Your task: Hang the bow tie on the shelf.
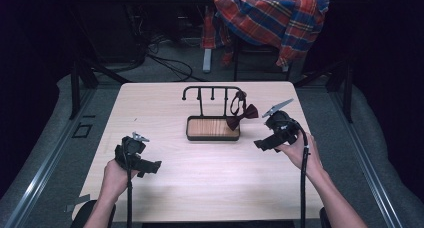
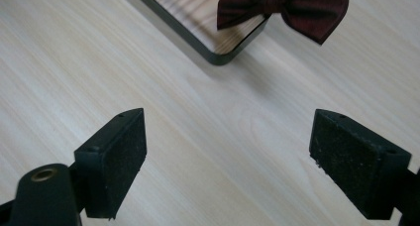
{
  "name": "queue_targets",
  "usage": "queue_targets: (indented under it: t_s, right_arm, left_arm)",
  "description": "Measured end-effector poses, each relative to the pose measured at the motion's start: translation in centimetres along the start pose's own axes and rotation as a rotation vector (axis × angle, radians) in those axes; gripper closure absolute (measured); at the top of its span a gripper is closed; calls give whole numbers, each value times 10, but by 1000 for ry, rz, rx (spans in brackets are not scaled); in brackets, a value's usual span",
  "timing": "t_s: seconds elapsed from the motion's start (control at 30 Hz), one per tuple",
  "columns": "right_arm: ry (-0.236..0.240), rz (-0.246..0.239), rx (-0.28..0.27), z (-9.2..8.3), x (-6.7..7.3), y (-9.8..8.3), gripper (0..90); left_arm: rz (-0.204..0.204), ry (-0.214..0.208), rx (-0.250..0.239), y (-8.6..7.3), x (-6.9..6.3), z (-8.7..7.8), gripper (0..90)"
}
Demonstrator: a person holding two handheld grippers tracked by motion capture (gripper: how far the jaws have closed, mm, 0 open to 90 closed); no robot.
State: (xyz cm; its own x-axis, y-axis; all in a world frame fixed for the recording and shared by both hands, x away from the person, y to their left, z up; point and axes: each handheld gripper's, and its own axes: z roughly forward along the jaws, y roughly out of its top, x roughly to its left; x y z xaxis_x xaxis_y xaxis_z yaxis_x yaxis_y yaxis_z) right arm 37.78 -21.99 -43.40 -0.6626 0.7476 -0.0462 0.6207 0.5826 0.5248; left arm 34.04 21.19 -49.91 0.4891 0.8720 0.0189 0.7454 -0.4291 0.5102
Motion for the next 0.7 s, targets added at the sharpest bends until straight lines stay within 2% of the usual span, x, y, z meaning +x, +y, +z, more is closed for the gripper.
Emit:
queue_targets:
  t_s: [0.3,0.5,0.7]
  right_arm:
    - [28,-5,48,10,8,-27,124]
    - [48,11,70,17,11,-42,124]
    - [24,-2,116,27,11,-51,125]
  left_arm:
    - [2,0,2,0,-1,0,11]
    - [6,-2,4,0,-1,0,11]
    - [10,-1,4,0,-1,0,11]
